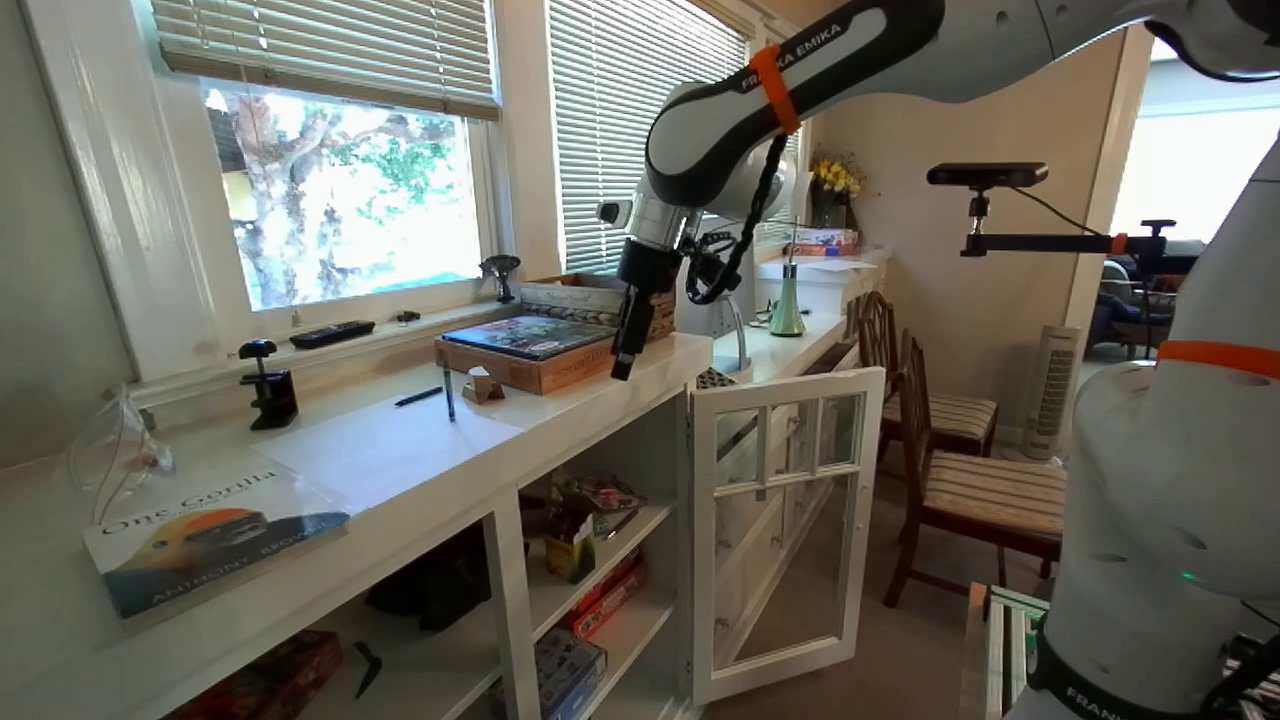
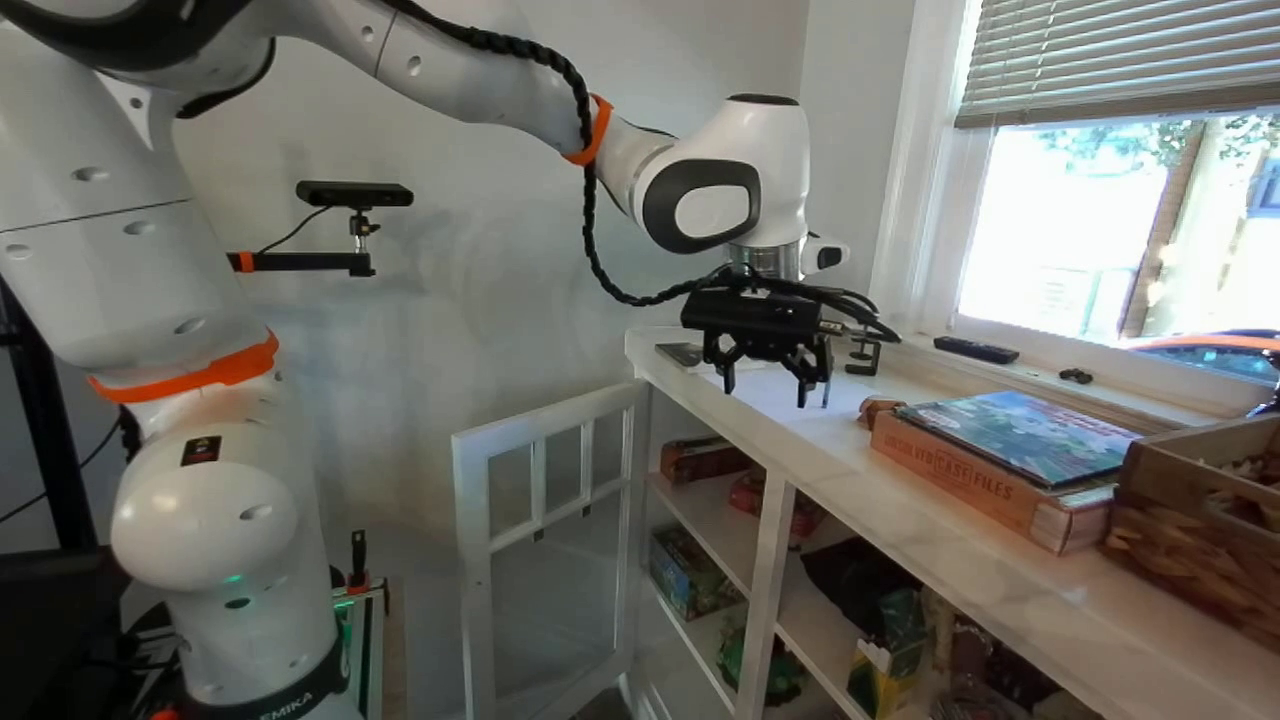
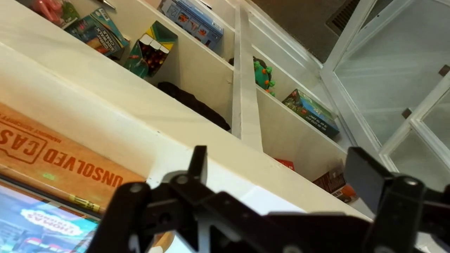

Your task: Draw some things on the paper with the crayon

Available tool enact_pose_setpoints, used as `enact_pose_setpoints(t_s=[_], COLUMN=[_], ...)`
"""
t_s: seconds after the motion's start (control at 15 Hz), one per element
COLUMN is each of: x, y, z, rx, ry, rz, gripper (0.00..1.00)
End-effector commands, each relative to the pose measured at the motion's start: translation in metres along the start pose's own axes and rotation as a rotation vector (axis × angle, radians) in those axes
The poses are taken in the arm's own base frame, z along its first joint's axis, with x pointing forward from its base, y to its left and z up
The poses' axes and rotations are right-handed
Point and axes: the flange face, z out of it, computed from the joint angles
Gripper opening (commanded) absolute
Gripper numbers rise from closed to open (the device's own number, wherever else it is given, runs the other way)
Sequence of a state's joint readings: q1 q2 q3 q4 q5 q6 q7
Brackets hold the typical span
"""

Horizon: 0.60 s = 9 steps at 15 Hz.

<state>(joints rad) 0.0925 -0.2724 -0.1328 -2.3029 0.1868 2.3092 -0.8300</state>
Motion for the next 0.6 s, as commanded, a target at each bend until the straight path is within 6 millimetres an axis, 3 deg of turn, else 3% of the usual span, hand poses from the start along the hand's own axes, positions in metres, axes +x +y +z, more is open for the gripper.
enact_pose_setpoints(t_s=[0.0,0.27,0.53], x=[0.0,0.002,0.023], y=[0.0,0.003,0.013], z=[0.0,0.002,0.017], rx=[0.0,0.005,-0.03], ry=[-0.001,0.046,0.21], rz=[-0.001,-0.021,-0.094], gripper=[1.0,1.0,1.0])
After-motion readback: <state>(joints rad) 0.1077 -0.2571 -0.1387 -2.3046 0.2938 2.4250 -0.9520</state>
